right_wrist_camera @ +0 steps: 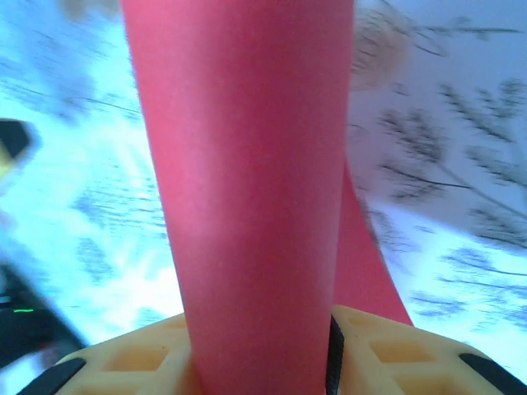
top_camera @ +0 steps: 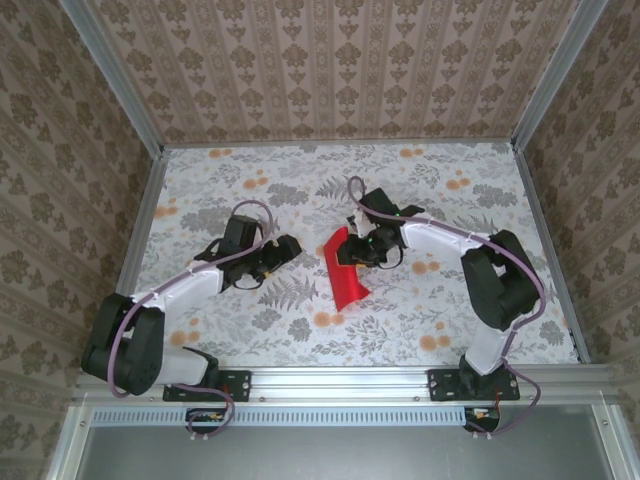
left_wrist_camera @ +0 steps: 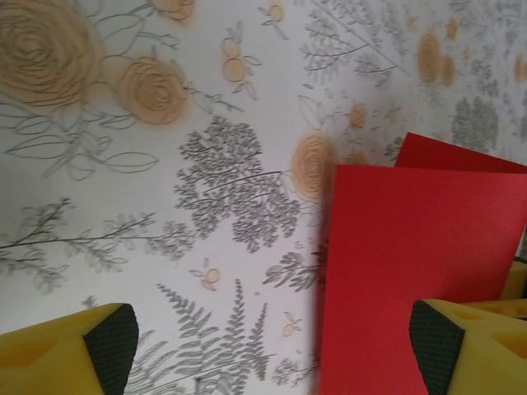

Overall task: Fold a paper plane with a square sheet of paper (pick it up from the middle)
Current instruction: Fold the square sheet of paper in half at the center of the table, then hold the square sheet of paper at the center of the table.

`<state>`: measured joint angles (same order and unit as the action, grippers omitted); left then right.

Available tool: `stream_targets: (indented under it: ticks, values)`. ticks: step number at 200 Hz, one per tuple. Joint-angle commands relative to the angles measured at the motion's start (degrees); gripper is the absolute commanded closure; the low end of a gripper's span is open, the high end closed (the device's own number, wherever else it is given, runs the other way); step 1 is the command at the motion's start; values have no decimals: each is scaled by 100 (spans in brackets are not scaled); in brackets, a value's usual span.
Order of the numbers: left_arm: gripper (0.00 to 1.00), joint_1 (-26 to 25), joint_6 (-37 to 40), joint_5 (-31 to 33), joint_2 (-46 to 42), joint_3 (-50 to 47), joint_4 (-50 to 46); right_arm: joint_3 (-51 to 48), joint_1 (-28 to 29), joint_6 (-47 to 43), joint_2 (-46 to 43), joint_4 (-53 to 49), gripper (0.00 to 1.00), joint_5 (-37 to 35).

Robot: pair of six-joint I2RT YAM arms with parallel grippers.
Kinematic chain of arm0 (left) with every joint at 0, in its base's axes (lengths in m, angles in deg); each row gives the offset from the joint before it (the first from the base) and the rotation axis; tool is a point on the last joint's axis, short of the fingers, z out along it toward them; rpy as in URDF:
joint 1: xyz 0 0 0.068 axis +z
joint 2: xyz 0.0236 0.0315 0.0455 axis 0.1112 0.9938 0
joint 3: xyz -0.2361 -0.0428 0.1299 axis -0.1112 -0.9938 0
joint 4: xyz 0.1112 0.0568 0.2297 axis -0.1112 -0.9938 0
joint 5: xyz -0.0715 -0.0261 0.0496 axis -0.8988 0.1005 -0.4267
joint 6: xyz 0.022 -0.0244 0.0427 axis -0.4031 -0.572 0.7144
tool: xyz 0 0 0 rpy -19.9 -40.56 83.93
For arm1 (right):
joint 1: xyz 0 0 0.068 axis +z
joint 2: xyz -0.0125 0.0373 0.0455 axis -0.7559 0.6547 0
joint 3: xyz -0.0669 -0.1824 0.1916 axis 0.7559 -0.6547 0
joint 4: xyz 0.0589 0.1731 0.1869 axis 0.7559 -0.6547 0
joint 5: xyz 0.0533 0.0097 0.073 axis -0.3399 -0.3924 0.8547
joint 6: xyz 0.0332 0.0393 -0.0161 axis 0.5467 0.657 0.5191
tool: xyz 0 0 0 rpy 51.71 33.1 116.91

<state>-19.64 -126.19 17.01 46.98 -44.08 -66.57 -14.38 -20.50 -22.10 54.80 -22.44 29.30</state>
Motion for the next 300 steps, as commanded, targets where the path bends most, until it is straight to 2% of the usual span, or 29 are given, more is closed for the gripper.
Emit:
stream_targets:
  ticks: [1,20,55,99,141,159,194,266,300]
  values:
    - [14,-220,-218,-159,-49,-90,659,-381,-170,904,-206,1290,61,1534]
    - [15,-334,-311,-151,-17,-137,986,-668,-357,1233,-195,1807,61,1963]
    - [19,-574,-441,-69,254,-34,1275,-651,-475,740,147,1201,60,1735]
    - [25,-857,-623,-58,875,312,1368,-248,-510,-143,472,-70,51,354]
    - [31,-1052,-746,-143,1358,478,1690,-193,-518,-279,281,-294,36,-164]
    - [33,-1098,-730,-198,1476,509,1753,-185,-510,-327,150,-396,33,-346]
    - [38,-1159,-703,-317,1637,576,1889,-299,-512,-252,-29,-422,34,-627]
    - [44,-1291,-558,-329,1816,782,1908,-391,-522,68,130,-523,48,-1325]
    - [46,-1348,-644,-321,1987,846,2162,-441,-525,119,239,-524,49,-1426]
